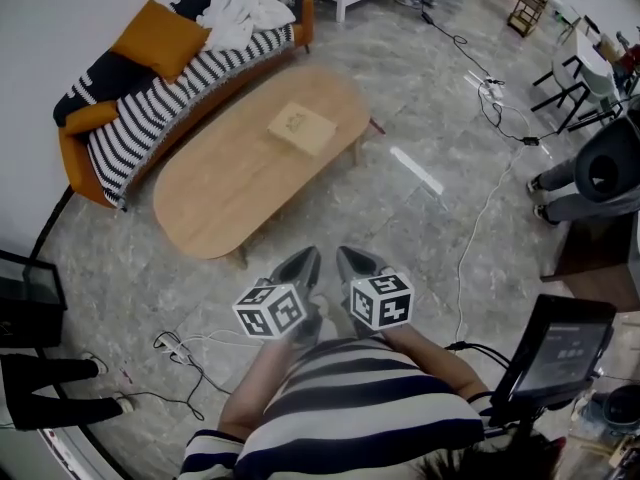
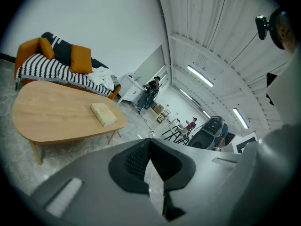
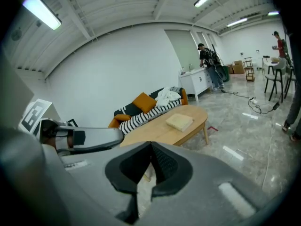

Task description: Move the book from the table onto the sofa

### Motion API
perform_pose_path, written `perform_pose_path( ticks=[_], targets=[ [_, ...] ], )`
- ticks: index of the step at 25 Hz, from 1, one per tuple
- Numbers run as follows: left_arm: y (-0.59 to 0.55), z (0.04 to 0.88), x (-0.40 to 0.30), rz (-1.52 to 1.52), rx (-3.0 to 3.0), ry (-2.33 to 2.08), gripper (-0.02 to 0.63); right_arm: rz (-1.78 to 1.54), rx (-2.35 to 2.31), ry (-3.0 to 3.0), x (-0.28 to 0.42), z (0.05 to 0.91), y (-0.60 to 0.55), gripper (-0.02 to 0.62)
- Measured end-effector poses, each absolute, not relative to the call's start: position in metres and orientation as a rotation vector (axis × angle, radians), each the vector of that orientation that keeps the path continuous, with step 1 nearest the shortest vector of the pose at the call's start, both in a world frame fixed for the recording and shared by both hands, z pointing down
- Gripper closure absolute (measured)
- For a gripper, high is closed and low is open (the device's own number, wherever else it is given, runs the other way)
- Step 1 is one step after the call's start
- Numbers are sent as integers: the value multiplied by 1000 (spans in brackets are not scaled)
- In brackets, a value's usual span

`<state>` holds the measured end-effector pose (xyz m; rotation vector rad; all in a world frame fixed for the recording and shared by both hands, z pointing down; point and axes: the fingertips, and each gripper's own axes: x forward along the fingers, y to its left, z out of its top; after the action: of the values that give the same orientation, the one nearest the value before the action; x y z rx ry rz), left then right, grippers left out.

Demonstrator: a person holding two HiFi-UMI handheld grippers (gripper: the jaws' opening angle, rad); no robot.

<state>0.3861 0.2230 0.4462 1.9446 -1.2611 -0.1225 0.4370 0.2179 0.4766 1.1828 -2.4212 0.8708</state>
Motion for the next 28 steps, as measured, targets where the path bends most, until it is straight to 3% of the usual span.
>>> perform_pose_path(
  ticks=[11, 28],
  targets=[
    [185, 454, 347, -137, 1929, -1233, 609, 808, 1150, -2411, 388, 480, 179, 600],
    [103, 459, 349, -142, 1886, -1252, 609, 781, 1108, -2413, 389, 477, 86, 600]
  ],
)
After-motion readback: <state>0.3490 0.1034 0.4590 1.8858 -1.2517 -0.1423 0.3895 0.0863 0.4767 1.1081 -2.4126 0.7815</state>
